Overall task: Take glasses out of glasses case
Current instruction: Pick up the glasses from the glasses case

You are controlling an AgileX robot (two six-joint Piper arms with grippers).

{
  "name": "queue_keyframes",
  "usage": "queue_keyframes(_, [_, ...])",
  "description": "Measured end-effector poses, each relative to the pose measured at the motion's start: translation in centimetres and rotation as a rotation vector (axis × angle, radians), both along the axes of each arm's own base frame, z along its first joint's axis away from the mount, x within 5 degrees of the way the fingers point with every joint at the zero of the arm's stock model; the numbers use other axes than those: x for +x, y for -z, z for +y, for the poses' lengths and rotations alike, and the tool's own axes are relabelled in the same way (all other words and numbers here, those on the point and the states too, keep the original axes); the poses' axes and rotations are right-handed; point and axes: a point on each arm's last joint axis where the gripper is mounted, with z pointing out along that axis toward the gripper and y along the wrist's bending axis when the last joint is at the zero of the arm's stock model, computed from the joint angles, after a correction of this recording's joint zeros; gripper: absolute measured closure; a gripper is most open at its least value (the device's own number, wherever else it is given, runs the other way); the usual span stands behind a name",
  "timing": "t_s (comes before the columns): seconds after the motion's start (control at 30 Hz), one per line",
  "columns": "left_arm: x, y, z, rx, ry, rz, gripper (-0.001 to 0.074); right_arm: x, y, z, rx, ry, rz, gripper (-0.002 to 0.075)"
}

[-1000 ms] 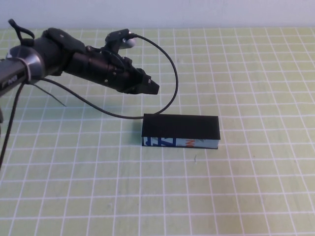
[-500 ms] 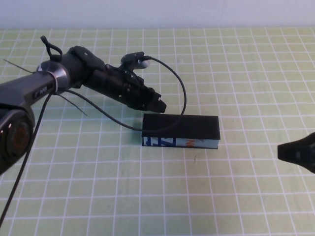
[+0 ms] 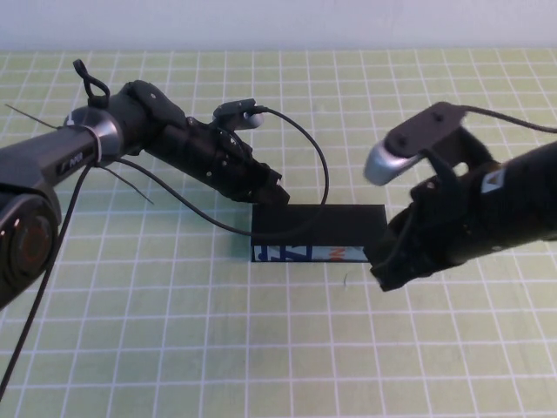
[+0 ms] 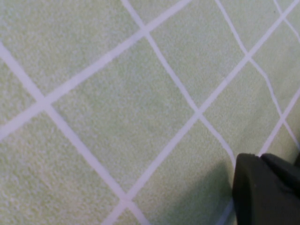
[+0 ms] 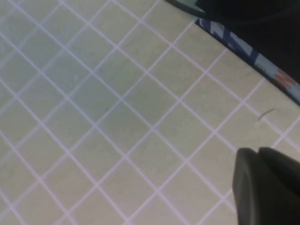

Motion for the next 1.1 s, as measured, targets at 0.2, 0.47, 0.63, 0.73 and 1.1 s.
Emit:
queue_keyframes(0.2, [0.0, 0.0, 0.0, -0.001, -0.003, 0.003, 0.0739, 1.6, 2.2, 4.3, -0.29, -0.304, -0.213, 0.0742])
queue_keyframes(0.47, [0.0, 0.0, 0.0, -0.002, -0.015, 0.022, 0.0739, 3.8, 5.2, 6.1, -0.38, -0.413, -0.346, 0.0622])
queue_keyframes(0.63, [0.0, 0.0, 0.0, -0.002, -0.019, 0.026, 0.0739, 4.9, 6.9, 6.6, -0.425, -0.461, -0.409, 0.0482])
queue_keyframes(0.73, [-0.1, 0.0, 0.0, -0.001, -0.018, 0.028, 0.0739, 5.5, 7.9, 6.9, -0.45, -0.479, -0.434, 0.0457])
queue_keyframes(1.1, [-0.1, 0.0, 0.0, 0.0, -0.017, 0.036, 0.0739, 6.9, 10.1, 7.6, -0.505, -0.531, -0.538, 0.0448])
